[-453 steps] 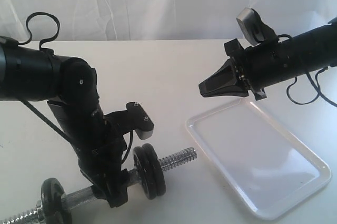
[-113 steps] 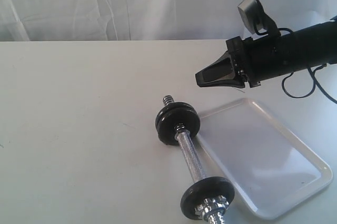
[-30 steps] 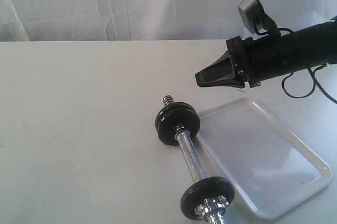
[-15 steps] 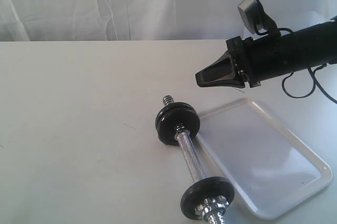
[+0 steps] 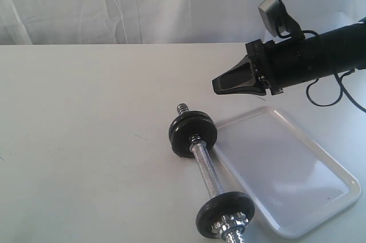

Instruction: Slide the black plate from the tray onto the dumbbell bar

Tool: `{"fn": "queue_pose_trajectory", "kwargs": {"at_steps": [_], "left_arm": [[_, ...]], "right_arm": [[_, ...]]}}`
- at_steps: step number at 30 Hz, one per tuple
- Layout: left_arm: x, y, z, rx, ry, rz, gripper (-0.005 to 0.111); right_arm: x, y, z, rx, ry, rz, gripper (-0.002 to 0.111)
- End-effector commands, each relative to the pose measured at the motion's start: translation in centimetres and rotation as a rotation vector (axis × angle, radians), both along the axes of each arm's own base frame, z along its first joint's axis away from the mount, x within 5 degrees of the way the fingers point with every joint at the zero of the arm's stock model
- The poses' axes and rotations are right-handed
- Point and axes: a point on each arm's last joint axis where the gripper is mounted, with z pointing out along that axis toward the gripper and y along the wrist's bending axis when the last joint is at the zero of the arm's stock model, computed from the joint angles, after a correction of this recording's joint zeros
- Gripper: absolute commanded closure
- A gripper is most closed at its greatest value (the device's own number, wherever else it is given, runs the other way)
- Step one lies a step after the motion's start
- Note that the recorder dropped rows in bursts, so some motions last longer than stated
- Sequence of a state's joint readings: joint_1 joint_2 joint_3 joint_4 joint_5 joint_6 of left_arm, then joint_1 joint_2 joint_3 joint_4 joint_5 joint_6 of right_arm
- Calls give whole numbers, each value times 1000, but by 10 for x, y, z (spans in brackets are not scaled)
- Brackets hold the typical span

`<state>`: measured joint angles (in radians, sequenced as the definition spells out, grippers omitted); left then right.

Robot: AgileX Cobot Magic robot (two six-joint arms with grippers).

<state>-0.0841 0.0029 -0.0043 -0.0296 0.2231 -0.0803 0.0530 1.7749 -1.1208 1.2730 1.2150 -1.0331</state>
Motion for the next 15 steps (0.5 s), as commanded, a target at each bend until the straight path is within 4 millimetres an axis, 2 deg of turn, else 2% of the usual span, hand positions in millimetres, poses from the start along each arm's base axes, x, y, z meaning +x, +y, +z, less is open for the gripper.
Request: {"fn": "queue_pose_trajectory", "kwargs": {"at_steps": [1,5,10,11,12,13,14,15], "left_arm": [[0,0,-2,-3,4,1,107],[0,0,-2,-3,4,1,107],[0,0,-2,-3,6,1,107],[0,0,-2,-3,6,1,107],[0,0,-2,-3,6,1,107],[0,0,-2,-3,6,1,107],[0,0,-2,-3,6,1,107],[0,0,-2,-3,6,1,107]], "right_arm": [[0,-1,3,4,-10,2,108],[-1,-1,7,5,-21,2,108],[-10,-2,30,3,-98,-7,108],[-14,-2,39,1,-128,-14,108],[-23,-4,60,-19,-211,-39,108],[-28,-5,70,-29,-254,-53,108],[-44,-8,99,-44,-373,-100,108],[-51,-9,111,-46,-420,-122,108]]}}
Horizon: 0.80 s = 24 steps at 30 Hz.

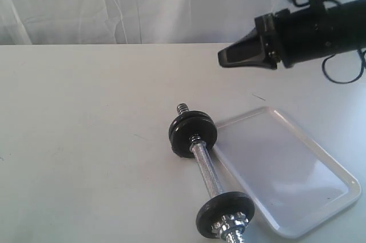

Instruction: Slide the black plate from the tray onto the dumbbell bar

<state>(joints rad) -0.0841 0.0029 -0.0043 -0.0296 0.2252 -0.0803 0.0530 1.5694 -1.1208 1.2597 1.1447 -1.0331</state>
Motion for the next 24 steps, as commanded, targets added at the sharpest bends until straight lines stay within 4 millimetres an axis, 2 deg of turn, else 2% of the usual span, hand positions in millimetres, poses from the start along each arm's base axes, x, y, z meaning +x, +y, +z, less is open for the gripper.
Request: {"fn": "queue_pose_trajectory", "kwargs": {"at_steps": [1,4,7,8,12,16,21,24], "left_arm": [[0,0,-2,-3,4,1,107],[0,0,-2,-3,4,1,107],[0,0,-2,-3,4,1,107],[0,0,-2,-3,4,1,107],[0,0,-2,-3,4,1,107],[0,0,-2,-3,4,1,107],[0,0,-2,-3,4,1,107],[0,0,-2,-3,4,1,107]], "right_arm": [[-46,-8,75,-12,-306,-114,108],[-77,-12,107,-5,-447,-156,108],[-105,-13,128,7,-542,-158,108],[-122,-14,138,14,-595,-159,108],[-158,-16,157,33,-705,-161,108],[-167,-17,149,29,-707,-184,108],[-180,-18,128,22,-673,-191,108],[-187,-23,117,2,-689,-258,108]]}}
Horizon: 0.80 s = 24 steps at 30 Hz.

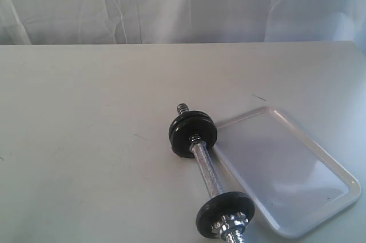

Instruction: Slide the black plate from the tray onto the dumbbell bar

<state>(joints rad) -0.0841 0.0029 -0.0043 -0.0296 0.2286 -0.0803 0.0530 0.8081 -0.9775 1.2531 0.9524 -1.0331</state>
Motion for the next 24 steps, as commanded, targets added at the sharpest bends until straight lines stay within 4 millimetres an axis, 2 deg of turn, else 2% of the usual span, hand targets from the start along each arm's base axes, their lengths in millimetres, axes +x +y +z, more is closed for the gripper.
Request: {"fn": "queue_pose_trajectory", "kwargs": {"at_steps": [1,8,12,14,16,21,24], "left_arm": [[0,0,-1,-4,1,1,107],[0,0,-1,-4,1,1,107],[0,0,-1,-4,1,1,107],[0,0,-1,-4,1,1,107],[0,0,-1,-4,1,1,107],[0,0,-1,-4,1,1,107],[0,0,-1,-4,1,1,107]], "right_arm": [[-11,-7,-16,10,-23,-104,108],[-40,-30,-31,146,-161,-393,108],[-62,-36,-37,295,-192,-435,108],[-70,-36,-47,278,-209,-443,108],[-73,-37,-60,150,-246,-461,108],[-72,-46,-100,-417,-350,-515,108],[-70,-52,-116,-605,-365,-530,108]]}}
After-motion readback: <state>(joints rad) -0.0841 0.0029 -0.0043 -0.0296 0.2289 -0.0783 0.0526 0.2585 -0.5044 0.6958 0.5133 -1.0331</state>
